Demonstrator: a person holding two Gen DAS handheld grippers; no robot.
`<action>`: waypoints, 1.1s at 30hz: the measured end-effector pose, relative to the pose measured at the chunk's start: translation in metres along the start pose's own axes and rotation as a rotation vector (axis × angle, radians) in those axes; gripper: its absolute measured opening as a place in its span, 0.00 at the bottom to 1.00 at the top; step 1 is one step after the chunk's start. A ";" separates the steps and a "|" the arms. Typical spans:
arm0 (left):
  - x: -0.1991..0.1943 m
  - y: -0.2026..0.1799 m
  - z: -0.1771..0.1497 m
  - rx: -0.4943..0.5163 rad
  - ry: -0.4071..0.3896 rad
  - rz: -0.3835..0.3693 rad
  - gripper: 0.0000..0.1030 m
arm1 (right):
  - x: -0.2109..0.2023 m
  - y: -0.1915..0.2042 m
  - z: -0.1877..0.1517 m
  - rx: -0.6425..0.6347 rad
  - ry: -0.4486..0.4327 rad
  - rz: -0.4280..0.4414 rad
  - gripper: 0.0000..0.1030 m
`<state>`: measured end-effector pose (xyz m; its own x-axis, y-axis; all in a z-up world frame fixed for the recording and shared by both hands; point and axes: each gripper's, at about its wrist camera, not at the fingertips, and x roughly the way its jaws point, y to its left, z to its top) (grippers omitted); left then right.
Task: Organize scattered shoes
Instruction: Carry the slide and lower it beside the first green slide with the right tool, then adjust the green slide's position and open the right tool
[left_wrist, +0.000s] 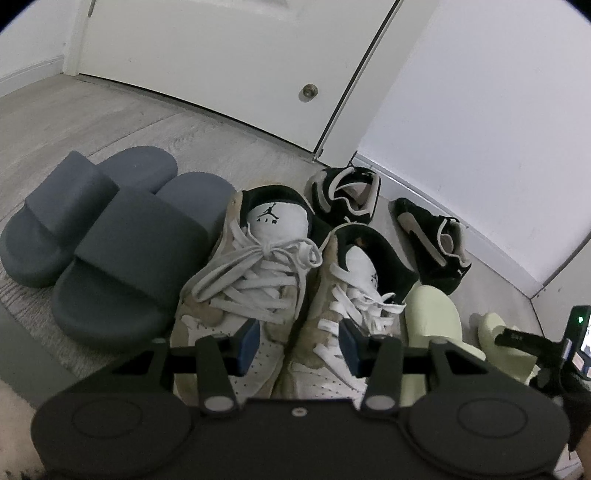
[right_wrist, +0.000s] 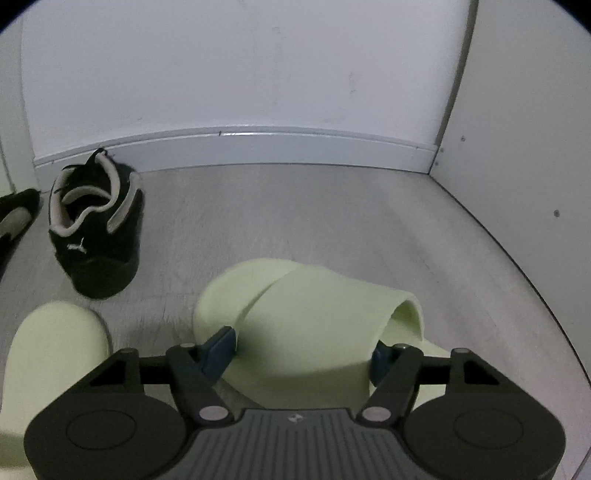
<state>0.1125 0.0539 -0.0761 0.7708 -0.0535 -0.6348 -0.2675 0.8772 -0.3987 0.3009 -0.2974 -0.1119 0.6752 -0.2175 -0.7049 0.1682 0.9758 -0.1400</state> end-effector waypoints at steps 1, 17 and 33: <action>0.000 0.000 0.000 -0.001 -0.001 -0.003 0.47 | -0.001 -0.001 -0.001 -0.014 0.007 0.015 0.69; -0.005 -0.003 -0.001 0.005 -0.016 -0.019 0.47 | -0.047 -0.009 -0.028 -0.541 0.038 0.364 0.82; -0.004 -0.002 -0.001 0.007 -0.010 -0.014 0.47 | -0.055 0.009 0.008 -0.159 0.135 0.200 0.94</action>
<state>0.1094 0.0519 -0.0731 0.7800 -0.0610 -0.6228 -0.2527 0.8797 -0.4028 0.2710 -0.2768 -0.0686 0.5802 -0.0261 -0.8140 -0.0805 0.9928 -0.0892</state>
